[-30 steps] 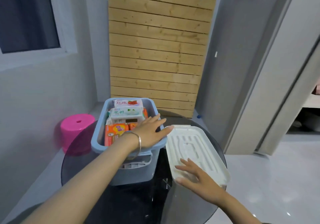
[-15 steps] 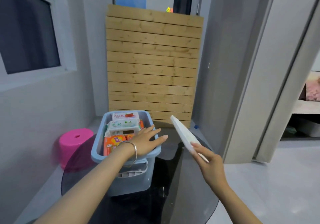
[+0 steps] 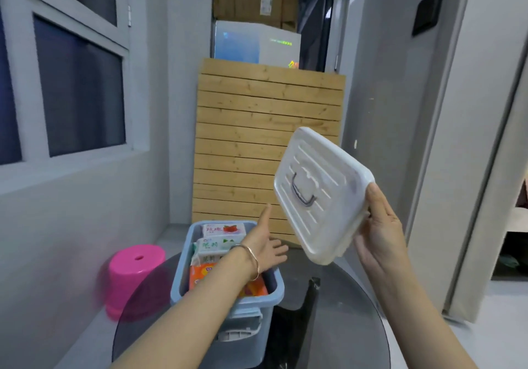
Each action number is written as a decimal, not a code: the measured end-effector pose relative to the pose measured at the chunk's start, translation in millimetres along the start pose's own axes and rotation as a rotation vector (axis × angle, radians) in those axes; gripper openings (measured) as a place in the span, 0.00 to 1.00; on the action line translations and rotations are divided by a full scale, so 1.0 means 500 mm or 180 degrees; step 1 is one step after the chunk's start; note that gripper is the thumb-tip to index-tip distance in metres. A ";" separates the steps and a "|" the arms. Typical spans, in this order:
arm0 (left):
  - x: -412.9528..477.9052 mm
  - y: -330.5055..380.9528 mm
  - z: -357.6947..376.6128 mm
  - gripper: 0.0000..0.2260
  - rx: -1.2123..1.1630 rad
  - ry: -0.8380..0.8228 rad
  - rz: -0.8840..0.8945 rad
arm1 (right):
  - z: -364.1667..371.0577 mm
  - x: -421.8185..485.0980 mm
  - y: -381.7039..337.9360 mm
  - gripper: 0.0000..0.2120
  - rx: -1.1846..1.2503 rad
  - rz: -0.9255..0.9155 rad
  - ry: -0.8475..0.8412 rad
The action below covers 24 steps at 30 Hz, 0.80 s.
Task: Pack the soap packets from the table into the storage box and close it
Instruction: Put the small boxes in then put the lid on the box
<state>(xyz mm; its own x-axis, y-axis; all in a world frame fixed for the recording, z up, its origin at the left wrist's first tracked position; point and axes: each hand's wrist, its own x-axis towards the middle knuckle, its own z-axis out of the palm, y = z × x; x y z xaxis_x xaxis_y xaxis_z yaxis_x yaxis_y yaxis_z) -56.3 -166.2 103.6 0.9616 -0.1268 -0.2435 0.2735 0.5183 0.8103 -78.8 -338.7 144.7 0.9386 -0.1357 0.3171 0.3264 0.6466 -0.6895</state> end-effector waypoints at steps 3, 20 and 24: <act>-0.005 0.016 -0.014 0.39 -0.0407 -0.0416 -0.0149 | 0.005 0.008 0.019 0.23 0.0401 0.0372 -0.0033; -0.041 0.089 -0.310 0.23 0.3148 0.1889 0.0490 | -0.043 -0.059 0.252 0.24 -0.3358 0.1473 -0.0725; -0.040 0.074 -0.327 0.25 0.3580 0.1837 0.0621 | -0.051 -0.066 0.254 0.18 -0.3306 0.1207 -0.0760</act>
<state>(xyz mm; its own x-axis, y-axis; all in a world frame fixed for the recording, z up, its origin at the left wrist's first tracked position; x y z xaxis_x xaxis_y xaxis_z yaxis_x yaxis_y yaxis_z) -69.2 -6.2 51.1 0.9156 0.4005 -0.0363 0.2706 -0.5468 0.7924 -65.3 -271.5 30.2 0.9878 0.1552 0.0120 0.0642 -0.3364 -0.9395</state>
